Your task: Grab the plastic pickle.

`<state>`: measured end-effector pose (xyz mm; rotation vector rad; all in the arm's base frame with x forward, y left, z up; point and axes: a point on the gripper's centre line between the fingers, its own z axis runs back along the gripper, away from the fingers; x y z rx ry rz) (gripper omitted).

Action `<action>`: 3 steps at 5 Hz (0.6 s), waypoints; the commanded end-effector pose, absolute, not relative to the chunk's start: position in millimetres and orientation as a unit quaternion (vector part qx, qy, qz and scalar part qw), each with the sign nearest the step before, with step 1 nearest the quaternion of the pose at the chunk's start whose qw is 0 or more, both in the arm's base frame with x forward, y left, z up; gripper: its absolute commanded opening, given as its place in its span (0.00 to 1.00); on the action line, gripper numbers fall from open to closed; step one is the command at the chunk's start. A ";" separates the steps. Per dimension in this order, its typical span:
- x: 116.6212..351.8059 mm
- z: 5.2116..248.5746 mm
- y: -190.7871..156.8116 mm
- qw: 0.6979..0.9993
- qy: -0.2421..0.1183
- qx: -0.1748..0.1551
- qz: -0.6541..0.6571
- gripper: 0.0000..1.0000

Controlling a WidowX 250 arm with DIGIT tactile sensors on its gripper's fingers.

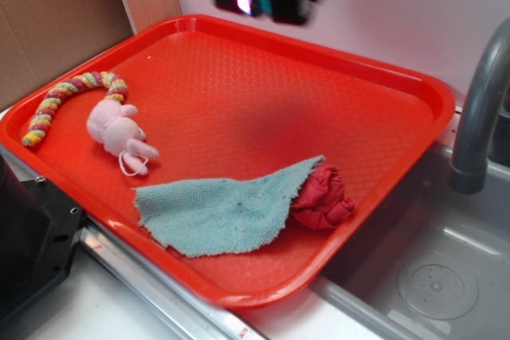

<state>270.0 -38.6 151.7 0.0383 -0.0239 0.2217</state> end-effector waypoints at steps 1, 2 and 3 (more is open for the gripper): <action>238.2 230.1 2.3 0.994 -0.074 -0.019 0.076 0.00; 246.4 216.5 0.1 0.995 -0.057 0.007 0.087 0.00; 255.5 208.3 -3.5 0.992 -0.048 0.024 0.111 0.00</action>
